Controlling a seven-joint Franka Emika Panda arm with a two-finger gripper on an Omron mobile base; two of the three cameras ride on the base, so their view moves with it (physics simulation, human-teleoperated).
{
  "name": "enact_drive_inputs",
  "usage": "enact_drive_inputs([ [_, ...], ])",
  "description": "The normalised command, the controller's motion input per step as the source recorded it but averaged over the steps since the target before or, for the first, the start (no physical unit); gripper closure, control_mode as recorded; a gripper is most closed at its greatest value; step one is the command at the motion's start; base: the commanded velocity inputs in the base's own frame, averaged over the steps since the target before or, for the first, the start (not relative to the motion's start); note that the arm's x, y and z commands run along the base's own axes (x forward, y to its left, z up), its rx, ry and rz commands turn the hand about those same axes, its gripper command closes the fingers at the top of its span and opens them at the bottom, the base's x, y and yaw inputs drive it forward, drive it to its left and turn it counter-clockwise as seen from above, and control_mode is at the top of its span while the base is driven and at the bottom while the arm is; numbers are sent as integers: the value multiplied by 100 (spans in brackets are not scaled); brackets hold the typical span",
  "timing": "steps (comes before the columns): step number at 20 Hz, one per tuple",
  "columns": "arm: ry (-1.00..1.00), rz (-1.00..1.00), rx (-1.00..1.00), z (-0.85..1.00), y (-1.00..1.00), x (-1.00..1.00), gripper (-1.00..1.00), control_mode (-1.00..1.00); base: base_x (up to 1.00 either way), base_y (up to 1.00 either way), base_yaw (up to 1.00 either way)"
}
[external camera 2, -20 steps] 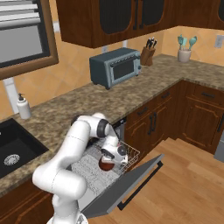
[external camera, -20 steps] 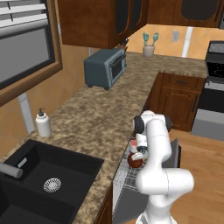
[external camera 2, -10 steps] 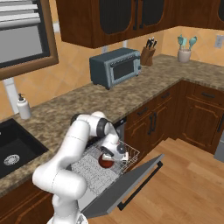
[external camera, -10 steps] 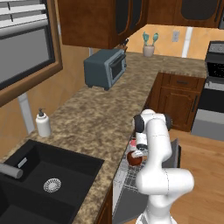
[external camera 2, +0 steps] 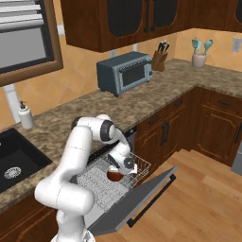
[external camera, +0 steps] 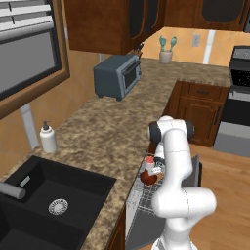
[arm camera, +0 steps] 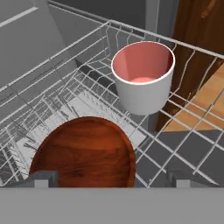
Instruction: Pick up the cup and bowl from the counter, place them in the dishwasher, and close the dishwasher door.
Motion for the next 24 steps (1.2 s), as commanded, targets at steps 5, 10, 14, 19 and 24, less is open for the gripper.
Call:
enact_drive_inputs([
  [5,1,-1,0,96,-20,-71,-100,-100,0,0,0],
  [10,13,-7,0,100,-29,-31,-100,-100,0,0,0],
  [14,15,-10,2,100,-62,-36,-100,-100,0,0,0],
  [19,1,-10,2,100,-72,-31,-100,-100,0,0,0],
  [24,-2,-6,4,99,-41,-84,-100,-100,0,0,0],
])
